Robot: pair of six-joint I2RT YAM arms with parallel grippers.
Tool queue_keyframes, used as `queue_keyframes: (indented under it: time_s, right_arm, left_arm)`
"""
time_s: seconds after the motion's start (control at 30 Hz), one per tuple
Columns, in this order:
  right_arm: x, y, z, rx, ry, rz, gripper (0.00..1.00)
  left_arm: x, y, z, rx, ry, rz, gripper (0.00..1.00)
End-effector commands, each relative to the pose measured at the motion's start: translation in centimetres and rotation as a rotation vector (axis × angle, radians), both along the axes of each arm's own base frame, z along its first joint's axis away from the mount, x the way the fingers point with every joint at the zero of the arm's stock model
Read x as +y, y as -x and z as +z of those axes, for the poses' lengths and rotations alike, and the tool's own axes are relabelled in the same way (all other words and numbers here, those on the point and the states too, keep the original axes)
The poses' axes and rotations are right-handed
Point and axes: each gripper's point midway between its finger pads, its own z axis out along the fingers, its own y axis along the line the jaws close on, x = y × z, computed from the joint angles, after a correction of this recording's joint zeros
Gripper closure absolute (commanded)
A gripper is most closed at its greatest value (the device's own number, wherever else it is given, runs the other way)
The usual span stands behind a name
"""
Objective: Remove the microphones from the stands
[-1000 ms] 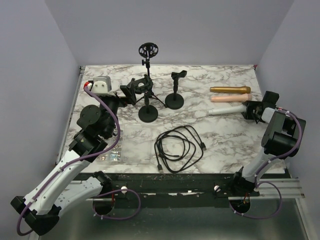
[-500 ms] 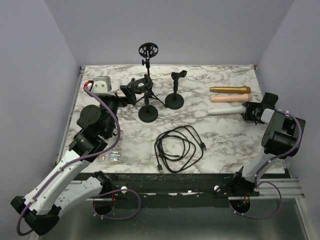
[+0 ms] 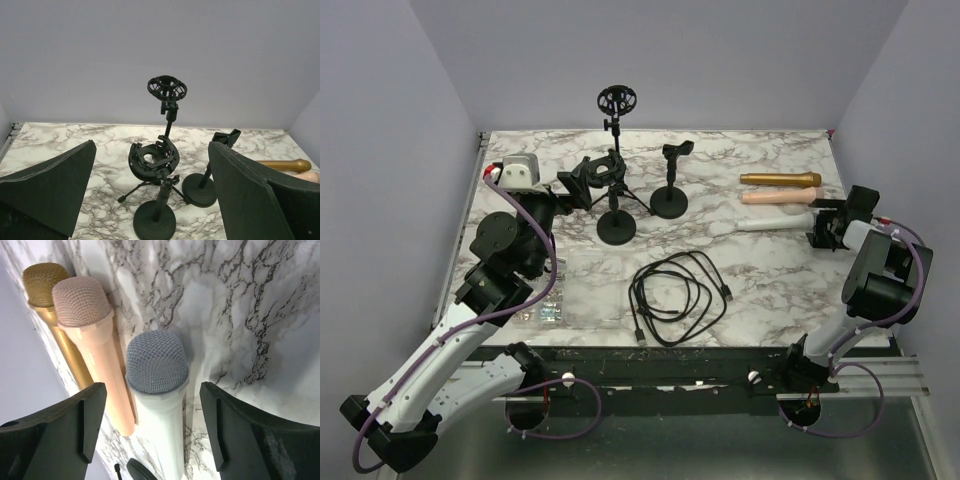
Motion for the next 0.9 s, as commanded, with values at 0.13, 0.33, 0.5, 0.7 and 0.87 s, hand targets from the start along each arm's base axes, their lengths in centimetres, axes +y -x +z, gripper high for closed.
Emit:
queue_keyframes:
  time_s: [0.13,0.33,0.5,0.7,0.87]
  right_arm:
    - [-0.8,1.1,3.0,-0.018,0.095,0.024,0.09]
    - [-0.7,1.3,6.7,-0.071,0.185,0.051,0.09]
    - [1.1,-0.1,12.0,-0.141,0.383,0.123,0.08]
    - [10.3,-4.8,20.4,-0.359,0.672,0.407,0.07]
    - [22.1,-7.3,25.9,-0.588,0.884,0.716,0.05]
  left_arm:
    - [-0.2,0.8,1.2,-0.028,0.042,-0.039,0.02]
    - [-0.2,0.9,1.3,-0.028,0.047,-0.043,0.02]
    - [-0.3,0.8,1.2,-0.024,0.046,-0.045,0.01]
    - [-0.3,0.7,0.9,-0.018,0.042,-0.041,0.01]
    - [-0.2,0.5,0.9,-0.017,0.034,-0.028,0.01]
